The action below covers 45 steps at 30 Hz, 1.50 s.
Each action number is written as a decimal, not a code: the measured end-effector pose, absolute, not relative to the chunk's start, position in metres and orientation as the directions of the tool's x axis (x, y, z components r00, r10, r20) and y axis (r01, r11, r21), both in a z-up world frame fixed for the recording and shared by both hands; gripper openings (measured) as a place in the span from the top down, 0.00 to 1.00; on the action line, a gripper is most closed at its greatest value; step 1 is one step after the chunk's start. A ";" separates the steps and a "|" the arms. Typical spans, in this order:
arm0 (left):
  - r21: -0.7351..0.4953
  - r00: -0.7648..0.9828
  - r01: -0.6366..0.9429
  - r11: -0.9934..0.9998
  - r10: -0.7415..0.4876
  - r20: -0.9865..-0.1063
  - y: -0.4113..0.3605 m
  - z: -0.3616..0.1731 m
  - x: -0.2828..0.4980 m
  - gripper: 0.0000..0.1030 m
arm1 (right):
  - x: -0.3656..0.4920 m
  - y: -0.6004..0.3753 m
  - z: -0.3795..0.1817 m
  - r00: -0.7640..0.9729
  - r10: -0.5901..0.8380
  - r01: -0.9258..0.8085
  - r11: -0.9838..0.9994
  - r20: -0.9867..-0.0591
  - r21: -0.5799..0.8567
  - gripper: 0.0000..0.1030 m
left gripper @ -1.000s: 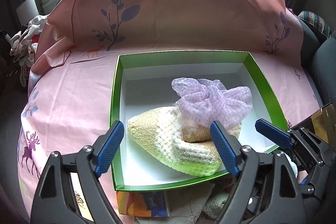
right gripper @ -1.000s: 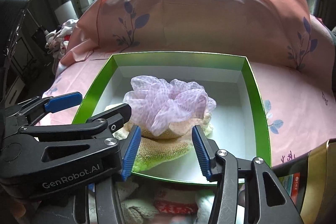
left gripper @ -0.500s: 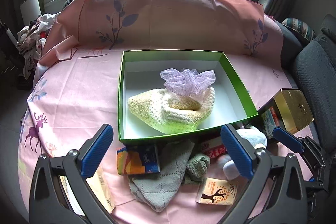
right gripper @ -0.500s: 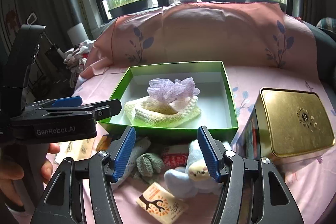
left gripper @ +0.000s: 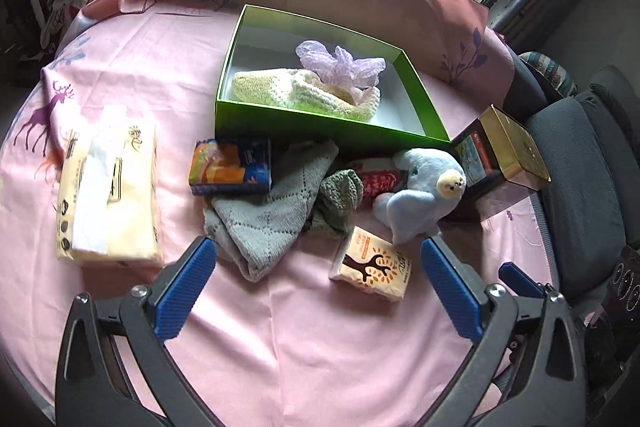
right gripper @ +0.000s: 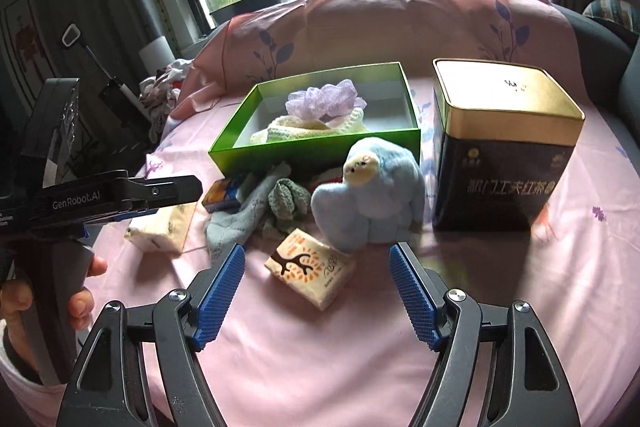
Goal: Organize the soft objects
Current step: 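Move the right gripper to the small printed tissue packet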
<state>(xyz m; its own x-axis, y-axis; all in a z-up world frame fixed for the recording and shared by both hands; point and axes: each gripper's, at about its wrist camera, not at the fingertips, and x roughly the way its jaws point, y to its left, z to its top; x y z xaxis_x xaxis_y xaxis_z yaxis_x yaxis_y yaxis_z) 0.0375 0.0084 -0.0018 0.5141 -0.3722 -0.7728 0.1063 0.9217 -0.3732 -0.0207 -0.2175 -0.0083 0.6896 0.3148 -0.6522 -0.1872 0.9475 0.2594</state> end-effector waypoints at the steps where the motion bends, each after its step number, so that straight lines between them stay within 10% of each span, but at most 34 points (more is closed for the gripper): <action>1: -0.375 0.505 0.097 0.922 -0.370 -0.779 0.007 -0.006 0.033 0.01 | -0.025 -0.219 -0.012 0.687 0.320 -0.185 0.945 -0.652 0.269 0.27; 19: -0.526 0.417 0.216 0.823 -0.565 -0.712 -0.006 -0.027 0.006 0.01 | -0.049 -0.223 -0.042 0.667 0.315 -0.170 0.947 -0.675 0.273 0.27; 34: -0.328 0.365 0.315 0.891 -0.433 -0.824 -0.050 -0.046 0.043 0.01 | -0.023 -0.203 -0.067 0.618 0.343 -0.180 0.938 -0.708 0.297 0.27; 45: -0.332 0.311 0.316 0.889 -0.428 -0.849 -0.062 -0.072 0.074 0.37 | 0.009 -0.199 -0.086 0.587 0.374 -0.192 0.926 -0.718 0.325 0.33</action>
<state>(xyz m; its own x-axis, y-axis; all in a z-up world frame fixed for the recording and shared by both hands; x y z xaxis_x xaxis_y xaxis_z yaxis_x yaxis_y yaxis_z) 0.0735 -0.0622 -0.0722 0.3113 -0.4275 -0.8487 0.3160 0.8888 -0.3318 0.0091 -0.1988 -0.0863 0.5870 0.3737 -0.7182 -0.1915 0.9260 0.3253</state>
